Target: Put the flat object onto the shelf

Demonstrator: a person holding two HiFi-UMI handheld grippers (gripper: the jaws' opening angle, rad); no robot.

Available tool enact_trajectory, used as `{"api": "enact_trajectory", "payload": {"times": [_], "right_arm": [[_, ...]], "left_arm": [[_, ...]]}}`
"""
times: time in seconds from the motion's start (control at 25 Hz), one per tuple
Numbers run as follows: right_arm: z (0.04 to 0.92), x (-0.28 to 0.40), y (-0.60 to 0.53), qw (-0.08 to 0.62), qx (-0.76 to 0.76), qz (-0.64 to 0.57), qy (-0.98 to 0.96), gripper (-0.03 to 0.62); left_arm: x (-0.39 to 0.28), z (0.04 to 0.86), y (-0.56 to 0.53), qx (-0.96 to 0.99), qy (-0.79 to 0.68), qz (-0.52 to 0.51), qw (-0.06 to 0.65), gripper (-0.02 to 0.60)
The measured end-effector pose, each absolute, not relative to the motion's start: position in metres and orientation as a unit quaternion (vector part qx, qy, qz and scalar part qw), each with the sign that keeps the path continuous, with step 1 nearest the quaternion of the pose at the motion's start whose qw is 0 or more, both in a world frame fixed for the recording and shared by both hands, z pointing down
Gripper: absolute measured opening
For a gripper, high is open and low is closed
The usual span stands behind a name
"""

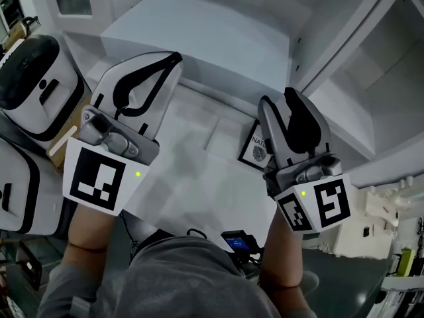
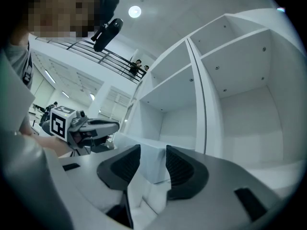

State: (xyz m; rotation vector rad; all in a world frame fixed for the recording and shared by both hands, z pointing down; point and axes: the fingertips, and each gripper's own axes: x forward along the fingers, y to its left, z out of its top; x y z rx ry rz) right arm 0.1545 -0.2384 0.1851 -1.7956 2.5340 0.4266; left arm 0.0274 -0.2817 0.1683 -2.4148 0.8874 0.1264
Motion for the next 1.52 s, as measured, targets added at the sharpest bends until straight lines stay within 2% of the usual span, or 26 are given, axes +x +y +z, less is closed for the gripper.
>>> {"api": "enact_trajectory", "payload": {"times": [0.2, 0.4, 0.92, 1.52], "right_arm": [[0.182, 0.152, -0.236, -0.004, -0.579, 0.149, 0.801, 0.178], [0.181, 0.152, -0.235, -0.005, -0.582, 0.149, 0.8, 0.178], [0.183, 0.157, -0.237, -0.006, -0.588, 0.147, 0.795, 0.179], [0.18, 0.175, -0.24, -0.009, -0.609, 0.158, 0.777, 0.178]], "left_arm": [[0.014, 0.174, -0.294, -0.903, 0.366, 0.065, 0.215, 0.006], [0.003, 0.19, -0.312, -0.892, 0.404, 0.04, 0.199, 0.008], [0.026, 0.203, -0.325, -0.886, 0.405, -0.024, 0.224, 0.008], [0.047, 0.202, -0.331, -0.888, 0.397, -0.023, 0.23, 0.006]]}}
